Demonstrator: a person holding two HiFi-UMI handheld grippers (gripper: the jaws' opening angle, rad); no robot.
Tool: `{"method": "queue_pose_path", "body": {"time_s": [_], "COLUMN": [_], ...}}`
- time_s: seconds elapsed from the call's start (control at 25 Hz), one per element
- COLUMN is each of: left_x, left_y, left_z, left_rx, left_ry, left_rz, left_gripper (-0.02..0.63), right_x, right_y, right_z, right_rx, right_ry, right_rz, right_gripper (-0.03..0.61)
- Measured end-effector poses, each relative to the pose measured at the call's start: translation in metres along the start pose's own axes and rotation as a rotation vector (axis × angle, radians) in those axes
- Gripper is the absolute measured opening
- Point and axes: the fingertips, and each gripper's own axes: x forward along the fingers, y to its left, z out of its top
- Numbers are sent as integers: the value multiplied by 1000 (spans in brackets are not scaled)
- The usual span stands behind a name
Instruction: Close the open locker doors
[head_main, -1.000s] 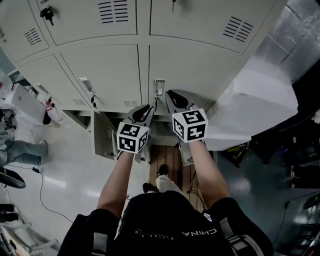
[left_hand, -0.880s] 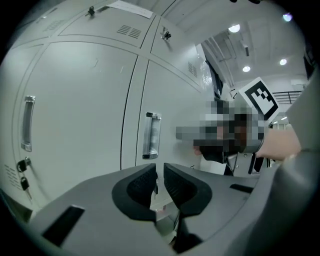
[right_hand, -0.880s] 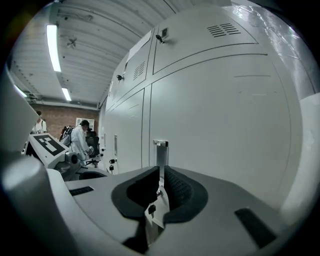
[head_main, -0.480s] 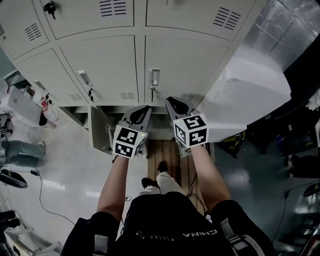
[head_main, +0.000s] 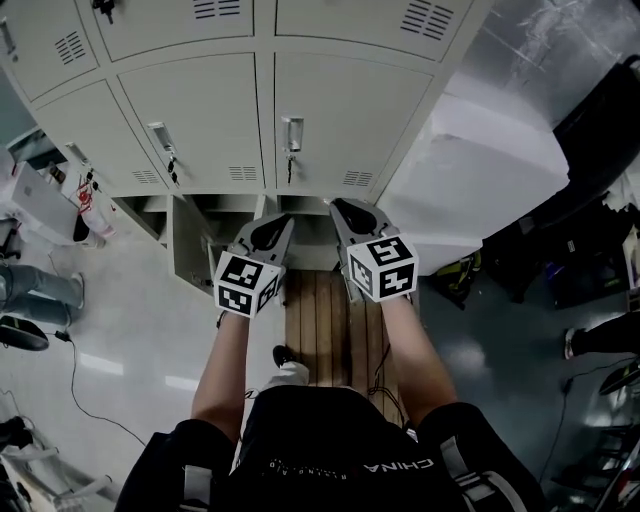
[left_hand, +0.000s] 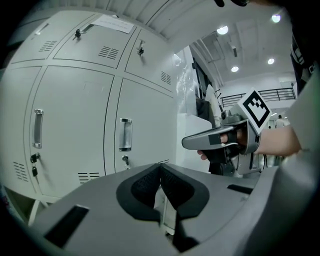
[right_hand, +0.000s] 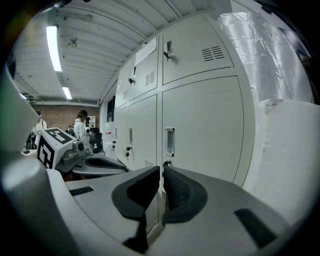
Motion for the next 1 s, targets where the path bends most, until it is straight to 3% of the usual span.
{"method": "queue_pose_path", "body": {"time_s": [0.36,0.68,1.0], "left_x": [-36,-86,-132], "left_y": [-102,-209,-260], "left_z": [-9,-28,-37], "left_rx": [47,63,69], "left_ry": [4,14,32], "left_rz": [38,34,33], "left_gripper": [20,21,21], "right_x": [-121,-224,-281], "right_y": [-6,16,37], "right_z": [-40,-82,-105], "right_rx": [12,5,34], "right_ry": [-8,-13,-14], "right_rz": [-4,11,21], "right_gripper": [50,49,49]}}
